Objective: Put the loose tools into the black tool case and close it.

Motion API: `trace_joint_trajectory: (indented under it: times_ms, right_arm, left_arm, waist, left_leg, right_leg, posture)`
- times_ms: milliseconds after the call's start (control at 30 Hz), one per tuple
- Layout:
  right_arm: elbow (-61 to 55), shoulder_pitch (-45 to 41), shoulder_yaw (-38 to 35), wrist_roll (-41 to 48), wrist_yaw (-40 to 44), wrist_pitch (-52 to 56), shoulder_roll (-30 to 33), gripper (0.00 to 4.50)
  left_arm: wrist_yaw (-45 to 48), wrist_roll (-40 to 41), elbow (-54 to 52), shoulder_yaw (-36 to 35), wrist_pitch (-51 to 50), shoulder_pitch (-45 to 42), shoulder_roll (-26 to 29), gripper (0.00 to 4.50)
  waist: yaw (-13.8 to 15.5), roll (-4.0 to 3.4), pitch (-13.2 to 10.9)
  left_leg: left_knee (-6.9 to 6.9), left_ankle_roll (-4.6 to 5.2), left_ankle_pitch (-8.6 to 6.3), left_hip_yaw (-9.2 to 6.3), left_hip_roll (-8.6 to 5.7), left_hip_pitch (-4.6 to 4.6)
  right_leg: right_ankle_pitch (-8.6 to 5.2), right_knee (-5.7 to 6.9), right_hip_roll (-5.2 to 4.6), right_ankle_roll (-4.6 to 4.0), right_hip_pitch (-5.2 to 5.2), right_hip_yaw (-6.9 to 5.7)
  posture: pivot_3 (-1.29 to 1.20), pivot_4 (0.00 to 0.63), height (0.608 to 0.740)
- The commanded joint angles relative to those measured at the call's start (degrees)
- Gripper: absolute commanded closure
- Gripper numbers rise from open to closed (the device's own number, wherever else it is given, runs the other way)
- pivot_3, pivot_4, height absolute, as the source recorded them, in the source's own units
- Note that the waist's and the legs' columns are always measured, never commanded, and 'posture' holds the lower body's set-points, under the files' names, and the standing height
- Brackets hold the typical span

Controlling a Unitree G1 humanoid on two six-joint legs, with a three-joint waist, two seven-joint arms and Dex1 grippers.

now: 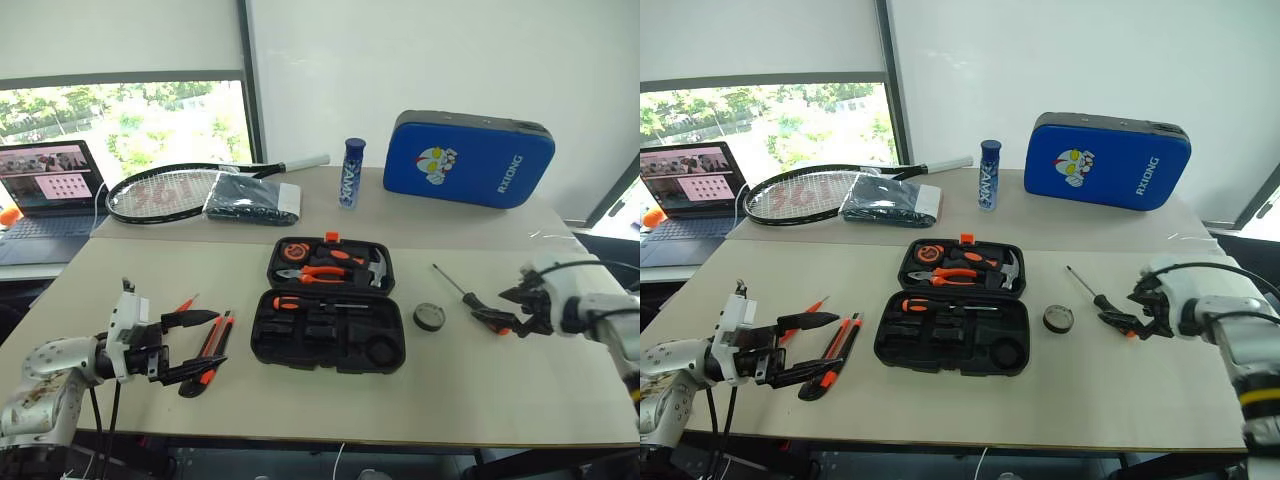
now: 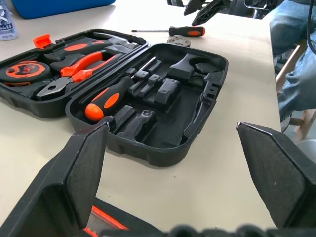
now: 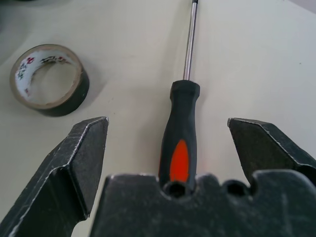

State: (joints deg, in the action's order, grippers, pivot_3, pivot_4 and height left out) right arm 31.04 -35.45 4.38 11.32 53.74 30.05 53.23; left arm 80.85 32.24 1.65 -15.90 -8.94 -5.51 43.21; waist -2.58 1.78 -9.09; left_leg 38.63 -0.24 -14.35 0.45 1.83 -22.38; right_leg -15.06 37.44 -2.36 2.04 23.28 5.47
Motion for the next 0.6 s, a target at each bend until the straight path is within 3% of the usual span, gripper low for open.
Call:
trace_joint_trajectory:
  times_ms: [33, 233, 433, 500, 600]
  right_arm:
    - [7.2, -4.9, 2.1, -4.7, 0.8, -3.2, -0.9, 1.44]
    - [16.4, -10.6, 4.1, -9.2, 2.9, -8.1, -2.5, 3.49]
    - [16.4, -12.5, 0.1, -8.1, 7.0, -16.1, 0.2, 3.57]
    - [12.4, -12.8, -2.0, -5.9, 10.9, -21.0, 1.3, 3.57]
    - [-0.7, -13.1, -1.1, -1.3, 20.7, -18.5, 0.5, 3.57]
  left_arm:
    - [-0.6, 1.5, -2.3, -1.0, 0.0, 0.8, 0.2, 0.00]
    - [-1.1, 1.8, -3.3, -1.4, 0.1, 2.2, 0.7, 0.00]
    - [-1.9, 2.7, -5.0, -2.1, 0.0, 3.4, 0.7, 0.00]
    - [-2.2, 3.2, -5.2, -2.4, -0.4, 3.6, 0.8, 0.00]
    - [-3.0, 3.9, -5.7, -2.8, -1.1, 3.9, 0.5, 0.00]
  waist:
    - [0.0, -0.04, 0.0]
    - [0.0, -0.17, -0.1]
    - [-0.1, -0.37, -0.3]
    - [-0.1, -0.54, -0.4]
    - [-0.5, -0.65, -0.5]
  left_leg:
    - [0.00, 0.00, 0.00, 0.00, 0.00, 0.00]
    - [0.00, 0.00, 0.00, 0.01, -0.01, 0.02]
    - [0.00, 0.00, 0.00, 0.03, -0.02, 0.01]
    - [0.00, 0.00, 0.00, 0.03, -0.02, 0.00]
    - [0.00, 0.00, 0.00, 0.05, -0.01, 0.02]
  right_leg:
    - [0.00, 0.00, 0.00, 0.00, 0.00, -0.01]
    - [0.00, 0.02, -0.01, 0.00, 0.00, 0.00]
    - [0.01, 0.02, -0.03, 0.00, 0.00, 0.02]
    - [0.01, 0.04, -0.03, 0.00, 0.02, 0.02]
    - [0.01, 0.08, -0.02, 0.01, 0.04, 0.03]
  posture:
    - [0.00, 0.150, 0.740]
    - [0.00, 0.150, 0.740]
    - [0.00, 0.150, 0.740]
    - [0.00, 0.150, 0.740]
    - [0.00, 0.150, 0.740]
